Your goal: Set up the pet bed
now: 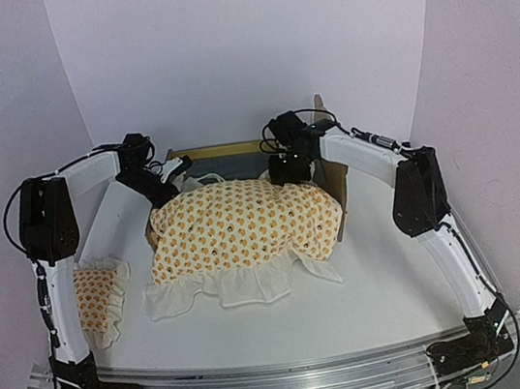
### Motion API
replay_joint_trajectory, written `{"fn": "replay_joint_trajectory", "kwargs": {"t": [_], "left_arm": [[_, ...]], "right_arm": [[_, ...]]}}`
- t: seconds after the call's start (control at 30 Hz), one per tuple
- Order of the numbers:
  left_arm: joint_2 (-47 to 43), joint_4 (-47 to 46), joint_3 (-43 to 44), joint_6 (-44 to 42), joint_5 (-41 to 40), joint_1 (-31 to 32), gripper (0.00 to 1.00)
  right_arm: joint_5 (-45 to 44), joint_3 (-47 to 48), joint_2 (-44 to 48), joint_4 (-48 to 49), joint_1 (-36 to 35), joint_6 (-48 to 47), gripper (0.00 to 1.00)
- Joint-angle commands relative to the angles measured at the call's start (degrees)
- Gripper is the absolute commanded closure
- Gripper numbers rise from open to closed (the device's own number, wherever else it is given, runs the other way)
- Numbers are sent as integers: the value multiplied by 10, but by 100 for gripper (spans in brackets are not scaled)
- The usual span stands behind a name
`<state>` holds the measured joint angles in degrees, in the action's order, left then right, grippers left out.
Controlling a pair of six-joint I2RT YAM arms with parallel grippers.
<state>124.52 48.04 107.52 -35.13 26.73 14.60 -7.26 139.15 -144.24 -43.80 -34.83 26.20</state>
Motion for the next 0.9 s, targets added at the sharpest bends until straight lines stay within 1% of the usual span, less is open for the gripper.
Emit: {"fn": "replay_joint_trajectory", "kwargs": {"t": [0.0, 0.07, 0.13, 0.23, 0.3, 0.37, 0.47, 0.53, 0.63, 0.7, 0.77, 0.87], "left_arm": [[-34, 53, 31, 2, 47, 0, 100], [-46, 41, 35, 20, 43, 0, 100], [-62, 2, 50, 53, 21, 0, 100], [-75, -58, 107, 86, -10, 0, 100], [-75, -92, 145, 100, -32, 0, 100], [-72, -143, 176, 107, -61, 0, 100], [-68, -220, 195, 105, -95, 0, 100], [-58, -260, 209, 99, -108, 0, 100], [-32, -307, 233, 89, -125, -1, 100], [-16, -343, 232, 81, -133, -1, 100], [-2, -374, 231, 72, -139, 0, 100], [19, -389, 235, 62, -136, 0, 100]], "right_arm": [[-5, 45, 40, -20, -3, 1, 100], [-19, 69, 47, -19, -3, -4, 100], [-33, 88, 57, -10, -4, -5, 100], [-58, 93, 83, 47, -4, -10, 100], [-81, 60, 112, 117, -3, -19, 100], [-109, 7, 139, 218, -4, -40, 100], [-169, -44, 162, 349, -3, -86, 100], [-192, -30, 147, 401, -1, -113, 100], [-186, 38, 94, 438, 3, -154, 100], [-193, 80, 55, 469, 5, -182, 100], [-202, 92, 31, 500, 9, -197, 100], [-219, 83, 19, 514, 22, -190, 100]]}}
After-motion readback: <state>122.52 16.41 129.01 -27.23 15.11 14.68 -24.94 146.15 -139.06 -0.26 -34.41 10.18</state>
